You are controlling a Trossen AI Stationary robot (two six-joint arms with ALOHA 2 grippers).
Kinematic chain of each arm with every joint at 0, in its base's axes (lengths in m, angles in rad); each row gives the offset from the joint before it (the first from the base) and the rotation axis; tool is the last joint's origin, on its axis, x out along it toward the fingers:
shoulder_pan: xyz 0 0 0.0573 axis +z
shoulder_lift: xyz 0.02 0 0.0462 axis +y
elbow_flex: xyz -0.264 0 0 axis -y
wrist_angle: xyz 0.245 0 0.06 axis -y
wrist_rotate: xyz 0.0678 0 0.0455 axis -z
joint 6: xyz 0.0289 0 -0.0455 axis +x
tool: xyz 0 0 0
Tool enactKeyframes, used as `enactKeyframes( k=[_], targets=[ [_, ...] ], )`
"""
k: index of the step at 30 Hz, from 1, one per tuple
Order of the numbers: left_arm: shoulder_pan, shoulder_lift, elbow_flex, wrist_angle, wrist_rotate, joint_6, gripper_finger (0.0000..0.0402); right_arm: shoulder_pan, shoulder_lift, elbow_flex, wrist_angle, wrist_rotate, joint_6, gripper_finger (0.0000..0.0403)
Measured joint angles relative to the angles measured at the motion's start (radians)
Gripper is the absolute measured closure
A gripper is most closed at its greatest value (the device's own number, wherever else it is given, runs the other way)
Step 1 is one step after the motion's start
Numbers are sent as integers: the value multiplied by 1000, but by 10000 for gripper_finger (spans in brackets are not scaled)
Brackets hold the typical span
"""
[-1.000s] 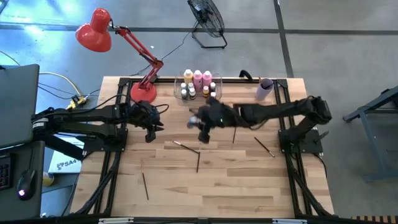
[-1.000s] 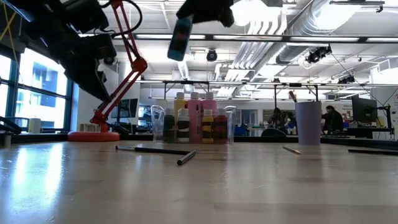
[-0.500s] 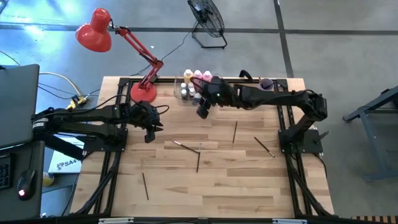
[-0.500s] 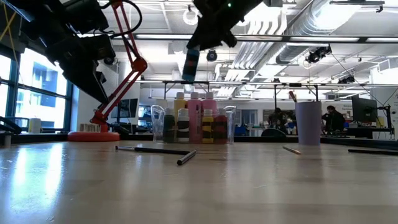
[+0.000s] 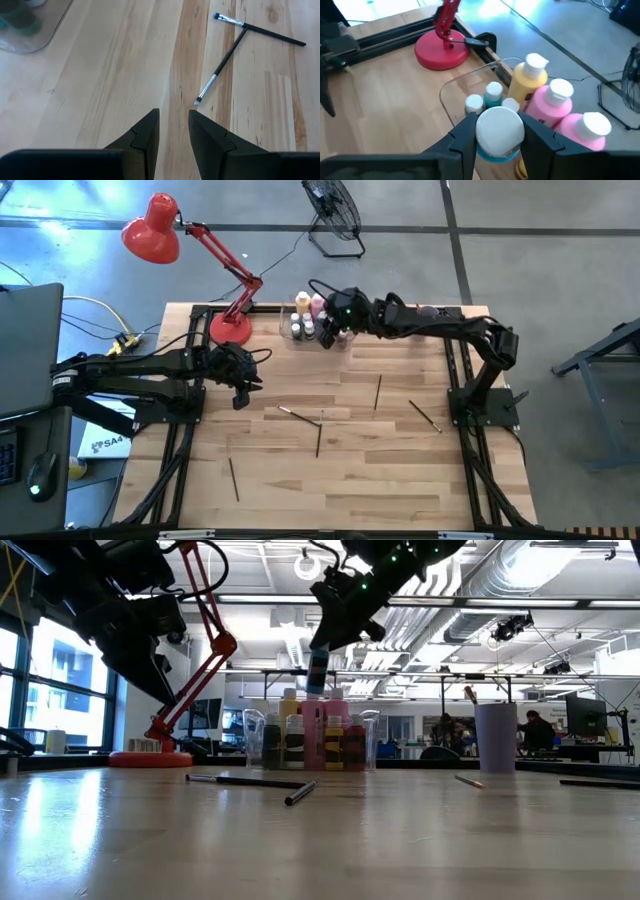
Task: Pick & Place Paint Supplies
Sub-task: Put the small light blue paint bottle into the transparent bin
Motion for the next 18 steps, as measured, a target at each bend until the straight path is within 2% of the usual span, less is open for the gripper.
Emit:
enactKeyframes(
  k=[6, 12, 18],
  targets=[
    [0, 0, 0, 0, 0, 0, 300, -21, 20, 1, 2, -38, 20, 292],
    [0, 0, 0, 2, 0, 0, 300, -32, 83, 0, 27, -28, 21, 284],
    [0, 0, 0, 0, -3, 0, 300, -44, 134, -1, 27, 2, 16, 293]
  ],
)
